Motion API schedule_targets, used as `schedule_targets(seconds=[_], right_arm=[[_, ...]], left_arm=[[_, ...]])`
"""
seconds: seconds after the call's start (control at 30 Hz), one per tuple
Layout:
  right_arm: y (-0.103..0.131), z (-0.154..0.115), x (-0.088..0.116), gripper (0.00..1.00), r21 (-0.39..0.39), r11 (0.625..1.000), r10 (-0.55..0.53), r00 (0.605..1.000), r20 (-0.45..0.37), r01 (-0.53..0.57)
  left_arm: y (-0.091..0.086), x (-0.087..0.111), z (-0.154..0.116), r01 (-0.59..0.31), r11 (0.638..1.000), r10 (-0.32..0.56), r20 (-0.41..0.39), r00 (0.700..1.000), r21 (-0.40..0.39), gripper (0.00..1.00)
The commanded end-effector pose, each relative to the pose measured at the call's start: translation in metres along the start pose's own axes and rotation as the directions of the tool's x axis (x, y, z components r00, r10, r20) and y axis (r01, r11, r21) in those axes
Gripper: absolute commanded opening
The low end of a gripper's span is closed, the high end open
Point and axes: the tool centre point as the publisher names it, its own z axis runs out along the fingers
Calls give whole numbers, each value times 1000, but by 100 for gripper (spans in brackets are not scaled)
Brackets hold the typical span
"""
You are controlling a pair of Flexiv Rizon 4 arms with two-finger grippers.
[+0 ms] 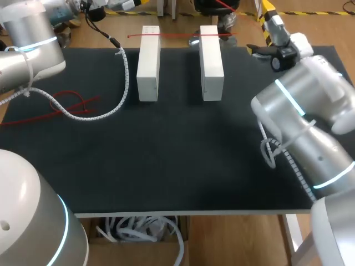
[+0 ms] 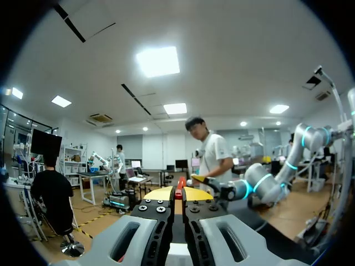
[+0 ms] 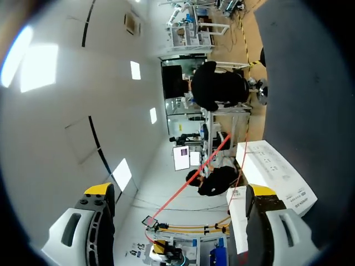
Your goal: Grab the tape and strap the tape.
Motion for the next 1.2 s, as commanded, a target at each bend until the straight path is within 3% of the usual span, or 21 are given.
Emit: schedule_targets(seconds=[0.03,0.33,0.37,0.4,0.47,0.53,0.63,0.7,0.83,0.93,1.2], right_arm=[[-5,6,-10,100,-258,966,-15,995,-98,-11],[1,10,-2,100,-298,954,-61,989,-134,19],[2,10,-2,96,-297,955,-63,988,-139,19],[3,11,-1,75,-294,955,-73,988,-139,29],[4,11,-1,51,-296,955,-73,988,-138,29],[4,11,-1,38,-296,955,-81,988,-131,39],[4,12,0,39,-289,957,-82,987,-135,40],[5,12,1,30,-289,956,-86,986,-142,42],[5,14,3,26,-288,956,-91,984,-151,45],[6,15,2,33,-291,955,-98,984,-146,52],[12,14,2,33,-306,950,-109,984,-143,60]], left_arm=[[0,0,0,-1,1000,1,1,1000,1,0],[0,0,0,-1,1000,1,1,1000,1,0],[0,0,0,-1,1000,1,1,1000,1,0],[0,0,0,-1,1000,1,1,1000,1,0],[0,0,0,-1,1000,1,1,1000,1,0],[0,0,0,-1,1000,1,1,1000,1,0],[0,0,0,-1,1000,1,1,1000,1,0],[0,0,0,-1,1000,1,1,1000,1,0],[0,0,0,-1,1000,1,1,1000,1,0],[0,0,0,-1,1000,1,1,1000,1,0],[0,0,0,-1,1000,1,1,1000,1,0]])
